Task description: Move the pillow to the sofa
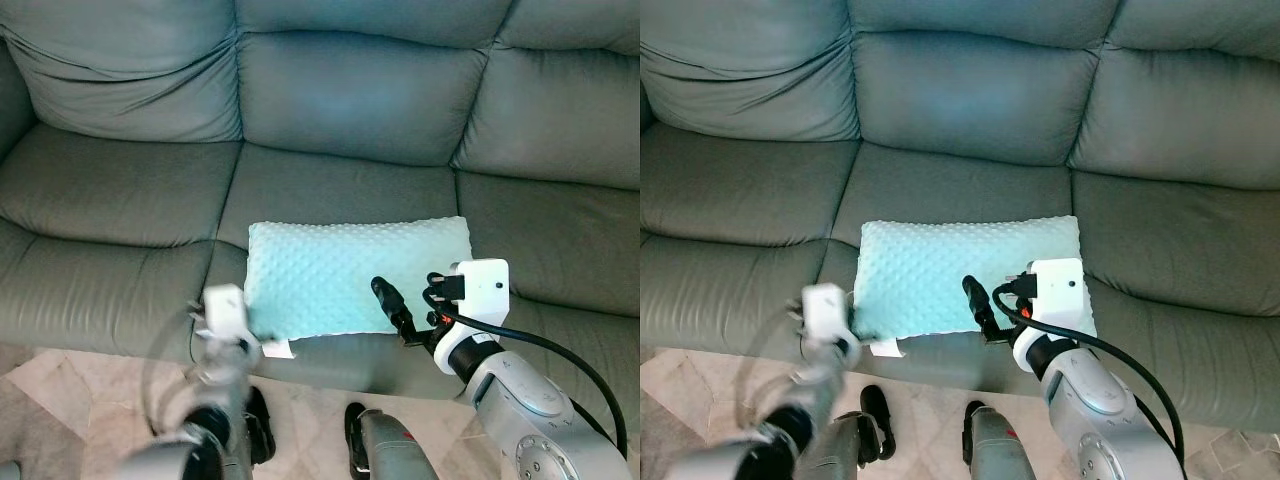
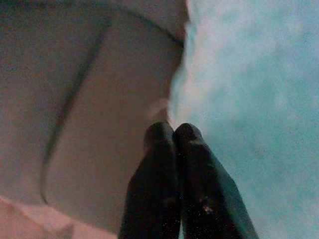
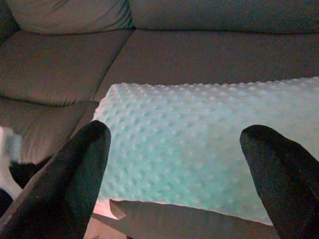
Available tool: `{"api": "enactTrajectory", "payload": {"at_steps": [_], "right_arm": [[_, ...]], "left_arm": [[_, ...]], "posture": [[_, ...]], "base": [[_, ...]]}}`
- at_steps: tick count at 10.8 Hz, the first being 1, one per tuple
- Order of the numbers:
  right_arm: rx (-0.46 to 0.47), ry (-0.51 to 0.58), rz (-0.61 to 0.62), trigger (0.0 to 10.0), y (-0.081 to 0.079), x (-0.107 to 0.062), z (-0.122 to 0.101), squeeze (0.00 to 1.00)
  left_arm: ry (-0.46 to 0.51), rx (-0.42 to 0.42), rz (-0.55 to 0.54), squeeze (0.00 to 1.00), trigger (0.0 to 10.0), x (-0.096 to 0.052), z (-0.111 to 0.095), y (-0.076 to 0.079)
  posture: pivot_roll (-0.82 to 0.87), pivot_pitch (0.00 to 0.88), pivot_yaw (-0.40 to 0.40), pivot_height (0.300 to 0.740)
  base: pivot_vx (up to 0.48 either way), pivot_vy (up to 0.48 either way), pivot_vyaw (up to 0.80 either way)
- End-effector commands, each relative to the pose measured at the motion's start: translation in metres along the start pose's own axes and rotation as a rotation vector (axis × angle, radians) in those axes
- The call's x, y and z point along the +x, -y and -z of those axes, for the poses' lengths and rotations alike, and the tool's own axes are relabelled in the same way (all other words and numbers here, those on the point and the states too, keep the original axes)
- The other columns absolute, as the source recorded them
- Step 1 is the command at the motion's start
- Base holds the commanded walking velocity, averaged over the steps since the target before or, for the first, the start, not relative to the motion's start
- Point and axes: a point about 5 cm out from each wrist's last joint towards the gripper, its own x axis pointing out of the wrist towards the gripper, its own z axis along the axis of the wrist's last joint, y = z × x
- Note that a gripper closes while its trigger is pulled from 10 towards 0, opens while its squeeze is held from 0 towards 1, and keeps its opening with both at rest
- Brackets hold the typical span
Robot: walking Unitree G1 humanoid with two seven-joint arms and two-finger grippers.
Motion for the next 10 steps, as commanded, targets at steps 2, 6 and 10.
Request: {"api": "enactTrajectory", "payload": {"at_steps": [2,6,10], "right_arm": [[-0.001,-0.002,0.008,10.0,0.001,-0.002,0.002,0.0],[-0.051,-0.1,0.054,10.0,0.012,0.009,0.02,0.0],[-0.121,-0.463,0.248,10.0,0.072,0.019,0.106,0.0]], "left_arm": [[0.002,0.018,-0.041,0.0,0.0,0.0,0.0,-0.009],[-0.02,0.082,0.064,1.0,10.0,0.0,0.004,-0.013],[-0.055,0.096,0.172,1.0,10.0,-0.015,0.029,-0.037]], "posture": [[-0.42,0.391,-0.011,0.74],[-0.36,0.345,0.021,0.74],[-0.24,0.302,0.081,0.74]], "base": [[0.0,0.0,0.0],[0.0,0.0,0.0],[0.0,0.0,0.0]]}}
